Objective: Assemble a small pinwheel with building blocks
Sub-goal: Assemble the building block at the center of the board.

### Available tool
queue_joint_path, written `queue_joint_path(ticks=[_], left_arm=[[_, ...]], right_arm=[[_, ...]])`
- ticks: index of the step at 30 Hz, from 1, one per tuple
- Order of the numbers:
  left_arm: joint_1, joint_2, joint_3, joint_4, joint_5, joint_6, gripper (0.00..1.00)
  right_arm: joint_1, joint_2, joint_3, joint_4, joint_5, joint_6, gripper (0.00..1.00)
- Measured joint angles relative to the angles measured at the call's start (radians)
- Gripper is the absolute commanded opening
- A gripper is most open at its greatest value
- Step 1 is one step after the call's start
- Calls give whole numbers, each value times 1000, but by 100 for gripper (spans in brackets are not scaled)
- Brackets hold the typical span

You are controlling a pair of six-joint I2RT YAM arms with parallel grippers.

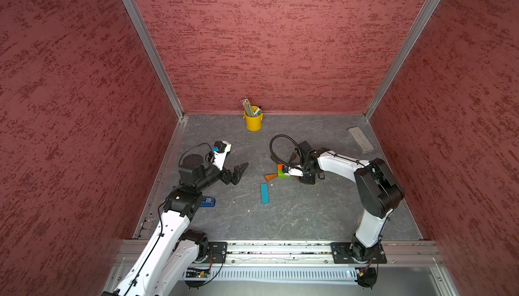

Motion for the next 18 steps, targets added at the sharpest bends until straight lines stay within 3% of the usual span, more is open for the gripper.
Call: queue_joint_path(ticks=[13, 18], left_arm=[[0, 1, 0, 0, 16, 0, 100], [0, 3, 0, 0, 18, 0, 100]], right_arm=[[2, 3, 5, 16, 18, -7, 44], [2, 3, 5, 19, 20, -9, 44]])
